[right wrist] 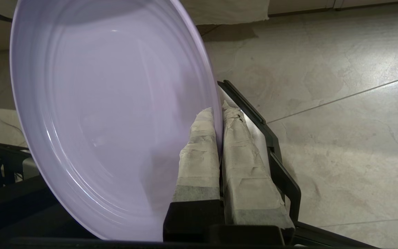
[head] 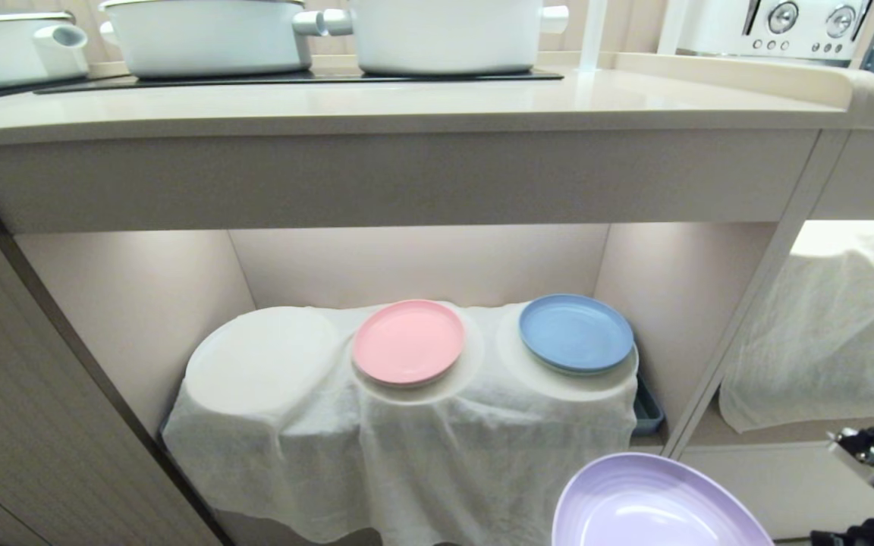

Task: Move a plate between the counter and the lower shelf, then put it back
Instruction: Put the plate

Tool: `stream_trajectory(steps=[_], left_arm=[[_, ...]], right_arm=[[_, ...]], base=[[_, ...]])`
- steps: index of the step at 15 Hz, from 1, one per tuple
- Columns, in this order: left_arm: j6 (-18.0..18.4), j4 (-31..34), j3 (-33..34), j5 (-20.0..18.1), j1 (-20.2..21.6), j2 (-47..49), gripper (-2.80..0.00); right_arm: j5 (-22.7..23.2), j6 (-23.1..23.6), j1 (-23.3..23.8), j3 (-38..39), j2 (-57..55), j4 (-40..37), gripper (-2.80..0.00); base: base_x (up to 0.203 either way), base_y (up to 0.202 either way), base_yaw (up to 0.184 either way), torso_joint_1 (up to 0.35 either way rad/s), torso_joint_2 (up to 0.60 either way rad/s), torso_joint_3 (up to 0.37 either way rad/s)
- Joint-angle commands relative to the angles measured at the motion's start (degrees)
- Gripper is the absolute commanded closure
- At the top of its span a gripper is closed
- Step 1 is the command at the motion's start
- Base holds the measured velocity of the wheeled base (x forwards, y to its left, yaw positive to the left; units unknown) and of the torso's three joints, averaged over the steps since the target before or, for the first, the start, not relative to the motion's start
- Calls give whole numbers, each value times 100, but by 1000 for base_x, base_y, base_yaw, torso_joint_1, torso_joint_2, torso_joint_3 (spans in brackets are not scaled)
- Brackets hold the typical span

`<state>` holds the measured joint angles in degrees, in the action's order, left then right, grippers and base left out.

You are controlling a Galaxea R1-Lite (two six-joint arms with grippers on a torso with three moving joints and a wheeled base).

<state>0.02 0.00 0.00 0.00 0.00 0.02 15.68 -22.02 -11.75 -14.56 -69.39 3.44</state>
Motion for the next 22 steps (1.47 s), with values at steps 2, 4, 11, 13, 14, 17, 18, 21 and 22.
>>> stream_trajectory(steps=[2,4,11,13,14,17,18,21,22], left_arm=[[-2,0,0,0,0,-2,0],[-2,0,0,0,0,-2,0],[-2,0,0,0,0,-2,0],[-2,0,0,0,0,-2,0],[-2,0,0,0,0,-2,0],[-2,0,0,0,0,-2,0],[-2,0,0,0,0,-2,0],[-2,0,0,0,0,-2,0],[-2,0,0,0,0,-2,0]], right_arm=[[14,-4,-3,-12,4,34,0],[14,-12,-3,-1,80,-5,0],[6,-136,-3,14,224,-36,0],[8,-201,-3,14,259,-27,0],[6,-207,-3,14,261,-27,0],[14,-207,-3,22,413,-86,0],[14,-207,-3,16,475,-181,0],[14,-207,-3,32,634,-296,0],[14,-207,-3,24,683,-359,0]], base=[[0,0,0,0,0,0],[0,0,0,0,0,0],[0,0,0,0,0,0],[0,0,0,0,0,0],[0,0,0,0,0,0],[0,0,0,0,0,0],[0,0,0,0,0,0],[0,0,0,0,0,0],[0,0,0,0,0,0]])
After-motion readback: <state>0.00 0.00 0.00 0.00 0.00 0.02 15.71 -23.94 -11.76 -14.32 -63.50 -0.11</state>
